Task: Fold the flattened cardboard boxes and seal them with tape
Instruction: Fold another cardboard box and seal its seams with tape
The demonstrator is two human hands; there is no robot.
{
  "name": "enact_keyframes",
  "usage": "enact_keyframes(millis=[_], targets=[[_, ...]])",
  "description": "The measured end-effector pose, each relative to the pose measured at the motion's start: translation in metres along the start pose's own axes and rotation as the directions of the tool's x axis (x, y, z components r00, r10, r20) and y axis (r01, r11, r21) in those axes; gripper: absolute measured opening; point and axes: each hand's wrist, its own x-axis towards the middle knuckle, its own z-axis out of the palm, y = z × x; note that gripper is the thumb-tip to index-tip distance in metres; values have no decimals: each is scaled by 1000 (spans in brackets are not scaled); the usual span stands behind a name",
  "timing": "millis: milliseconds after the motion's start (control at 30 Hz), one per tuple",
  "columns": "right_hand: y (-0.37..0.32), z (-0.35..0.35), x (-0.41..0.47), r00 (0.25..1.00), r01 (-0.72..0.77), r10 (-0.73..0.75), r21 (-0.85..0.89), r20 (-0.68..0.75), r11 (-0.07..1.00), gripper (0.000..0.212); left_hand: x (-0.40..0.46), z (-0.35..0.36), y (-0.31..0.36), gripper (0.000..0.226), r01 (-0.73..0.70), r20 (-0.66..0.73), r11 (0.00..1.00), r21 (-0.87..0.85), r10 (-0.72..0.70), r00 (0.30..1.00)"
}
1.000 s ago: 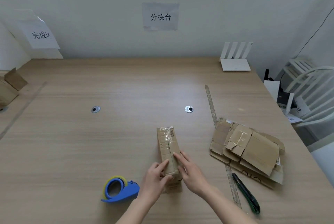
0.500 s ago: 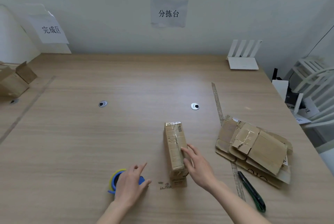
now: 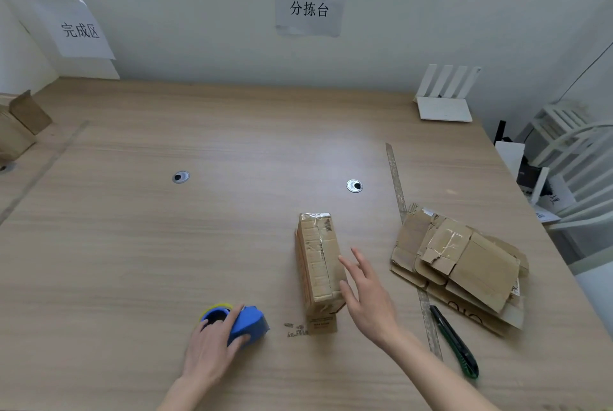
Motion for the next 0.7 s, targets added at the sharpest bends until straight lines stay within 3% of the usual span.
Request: enact_keyframes(millis=[133, 233, 367, 700], targets=[[-22, -7, 7, 996, 88, -88, -44, 5, 995, 50, 2, -43, 20, 53, -37, -47, 983, -183, 29, 998], [-50, -16, 17, 983, 104, -118, 103, 141, 989, 44, 10, -86, 44, 48, -121, -93, 956, -269, 100, 991], [-90, -41, 32, 965, 59, -115, 232, 237, 971, 37, 22, -144, 81, 51, -251, -166, 944, -213, 218, 962], [-133, -120, 45, 952, 101, -183, 312, 245, 945, 30, 20, -233, 143, 62, -434, -316, 900, -42, 401, 860]])
